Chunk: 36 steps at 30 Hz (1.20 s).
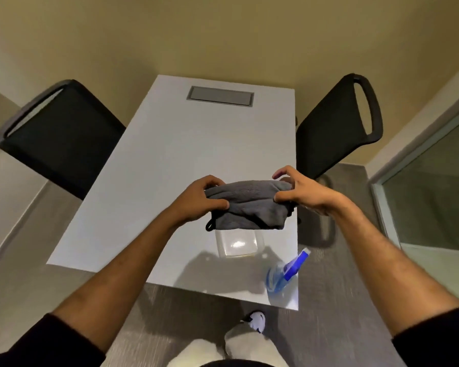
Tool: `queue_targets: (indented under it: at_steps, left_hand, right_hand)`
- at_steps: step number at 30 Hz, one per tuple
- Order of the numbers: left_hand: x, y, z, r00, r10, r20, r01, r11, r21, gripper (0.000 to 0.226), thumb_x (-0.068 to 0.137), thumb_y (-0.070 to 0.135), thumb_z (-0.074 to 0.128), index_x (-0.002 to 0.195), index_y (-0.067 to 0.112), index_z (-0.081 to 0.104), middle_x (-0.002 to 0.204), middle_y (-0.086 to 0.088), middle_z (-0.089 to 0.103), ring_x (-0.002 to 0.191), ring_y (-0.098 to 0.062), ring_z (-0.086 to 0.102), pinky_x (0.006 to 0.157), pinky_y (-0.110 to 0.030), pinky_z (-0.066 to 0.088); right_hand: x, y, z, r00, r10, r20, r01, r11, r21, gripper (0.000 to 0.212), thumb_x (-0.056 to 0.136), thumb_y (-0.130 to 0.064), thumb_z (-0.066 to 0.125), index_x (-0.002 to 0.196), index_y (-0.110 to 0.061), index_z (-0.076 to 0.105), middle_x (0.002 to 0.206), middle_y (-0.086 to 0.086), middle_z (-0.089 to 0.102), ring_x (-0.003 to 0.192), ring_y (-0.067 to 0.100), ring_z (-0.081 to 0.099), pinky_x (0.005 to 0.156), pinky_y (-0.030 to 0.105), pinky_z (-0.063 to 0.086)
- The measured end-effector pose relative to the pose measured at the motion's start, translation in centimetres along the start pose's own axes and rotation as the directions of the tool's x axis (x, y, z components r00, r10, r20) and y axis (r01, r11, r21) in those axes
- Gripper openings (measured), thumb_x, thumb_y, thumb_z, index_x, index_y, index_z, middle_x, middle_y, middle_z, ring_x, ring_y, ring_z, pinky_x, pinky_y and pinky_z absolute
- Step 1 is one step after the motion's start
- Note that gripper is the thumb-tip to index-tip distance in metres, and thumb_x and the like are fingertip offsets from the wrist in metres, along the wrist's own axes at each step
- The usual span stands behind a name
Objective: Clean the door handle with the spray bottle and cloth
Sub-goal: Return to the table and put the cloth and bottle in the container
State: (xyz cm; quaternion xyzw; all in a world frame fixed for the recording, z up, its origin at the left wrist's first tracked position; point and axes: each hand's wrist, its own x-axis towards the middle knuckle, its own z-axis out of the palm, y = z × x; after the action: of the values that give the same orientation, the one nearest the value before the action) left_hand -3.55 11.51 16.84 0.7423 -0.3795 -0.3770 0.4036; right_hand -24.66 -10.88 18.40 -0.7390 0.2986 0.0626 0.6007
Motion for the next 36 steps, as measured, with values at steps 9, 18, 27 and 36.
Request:
queue_targets:
  at_steps: [9, 18, 27, 36]
  left_hand:
    - [7.3, -8.9, 4.4, 0.954, -0.222, -0.201, 0.231, 0.973, 0.017, 0.032, 0.065, 0.041, 0.077, 0.092, 0.036, 0.061, 0.095, 0.009, 0.070, 0.085, -0.012, 0.067, 0.069, -0.030, 0.056]
    - [12.1, -15.8, 8.0, 0.941, -0.248, -0.230, 0.301, 0.924, 0.238, 0.018, 0.079, 0.027, 0.071, 0.094, 0.021, 0.064, 0.097, 0.006, 0.059, 0.081, -0.016, 0.060, 0.062, -0.021, 0.039]
    - [13.7, -17.1, 9.7, 0.974, -0.110, -0.200, 0.205, 0.803, 0.560, 0.028, 0.091, 0.032, 0.065, 0.113, 0.015, 0.061, 0.113, -0.005, 0.053, 0.095, -0.021, 0.056, 0.073, -0.028, 0.049]
    - [15.6, -18.4, 10.4, 0.989, -0.082, -0.123, 0.143, 0.749, 0.647, 0.022, 0.102, 0.025, 0.053, 0.120, 0.012, 0.058, 0.122, -0.007, 0.052, 0.103, -0.023, 0.049, 0.070, -0.027, 0.039]
  right_hand:
    - [12.3, 8.7, 0.4, 0.997, -0.017, -0.071, 0.004, 0.984, -0.177, 0.032, 0.079, -0.028, 0.080, 0.100, -0.028, 0.057, 0.113, 0.001, 0.062, 0.081, 0.023, 0.066, 0.064, 0.040, 0.062]
    - [17.6, 15.3, 2.9, 0.994, -0.017, -0.104, -0.009, 0.972, -0.236, 0.028, 0.080, -0.035, 0.078, 0.099, -0.034, 0.058, 0.102, -0.020, 0.062, 0.070, 0.028, 0.067, 0.061, 0.043, 0.061]
    - [19.5, 17.0, 4.4, 0.977, -0.210, -0.039, 0.159, 0.837, -0.524, 0.029, 0.083, -0.044, 0.071, 0.104, -0.030, 0.056, 0.104, -0.009, 0.051, 0.086, 0.012, 0.053, 0.072, 0.035, 0.053]
    - [20.6, 17.7, 6.0, 0.976, -0.217, -0.020, 0.147, 0.724, -0.674, 0.032, 0.087, -0.048, 0.066, 0.105, -0.023, 0.055, 0.103, -0.004, 0.045, 0.090, 0.016, 0.046, 0.063, 0.034, 0.051]
